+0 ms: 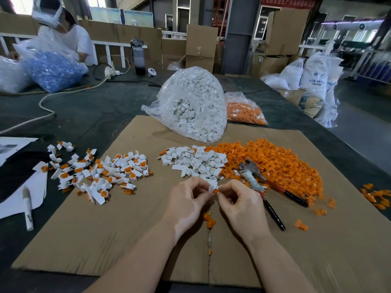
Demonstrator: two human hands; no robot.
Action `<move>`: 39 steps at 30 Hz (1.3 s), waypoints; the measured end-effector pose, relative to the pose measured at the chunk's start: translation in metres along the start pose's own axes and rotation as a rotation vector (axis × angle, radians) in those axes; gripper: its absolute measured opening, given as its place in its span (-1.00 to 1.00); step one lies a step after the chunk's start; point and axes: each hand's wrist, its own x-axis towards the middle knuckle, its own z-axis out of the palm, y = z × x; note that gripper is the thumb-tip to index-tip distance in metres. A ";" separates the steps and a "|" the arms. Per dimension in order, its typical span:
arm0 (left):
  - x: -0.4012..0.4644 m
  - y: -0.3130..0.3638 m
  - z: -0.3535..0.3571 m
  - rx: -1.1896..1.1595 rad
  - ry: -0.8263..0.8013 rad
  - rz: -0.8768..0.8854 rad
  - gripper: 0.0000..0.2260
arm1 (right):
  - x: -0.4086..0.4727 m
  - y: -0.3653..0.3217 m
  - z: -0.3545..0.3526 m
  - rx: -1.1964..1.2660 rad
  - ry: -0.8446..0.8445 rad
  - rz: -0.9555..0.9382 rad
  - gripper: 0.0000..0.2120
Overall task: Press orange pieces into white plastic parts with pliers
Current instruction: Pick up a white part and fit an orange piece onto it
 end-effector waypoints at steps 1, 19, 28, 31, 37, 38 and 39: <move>0.000 0.000 0.000 0.003 -0.008 0.005 -0.96 | 0.000 0.000 0.000 -0.007 0.002 -0.005 -0.86; 0.006 -0.005 -0.003 -0.351 -0.007 -0.162 -0.84 | 0.002 0.002 0.002 0.059 0.023 0.011 -0.80; 0.006 -0.006 -0.003 -0.257 -0.018 -0.124 -0.79 | 0.005 -0.001 0.000 0.070 -0.061 -0.070 -0.73; 0.006 -0.006 -0.003 -0.235 -0.024 -0.115 -0.79 | 0.004 -0.001 0.000 0.072 -0.057 -0.067 -0.77; 0.006 -0.005 -0.003 -0.193 -0.010 -0.083 -0.88 | 0.005 -0.001 0.000 0.059 -0.054 -0.072 -0.78; 0.006 -0.005 -0.003 -0.190 -0.009 -0.077 -0.89 | 0.005 -0.001 0.000 0.058 -0.056 -0.071 -0.78; 0.006 -0.005 -0.003 -0.187 -0.009 -0.069 -0.91 | 0.005 -0.001 0.000 0.053 -0.058 -0.073 -0.78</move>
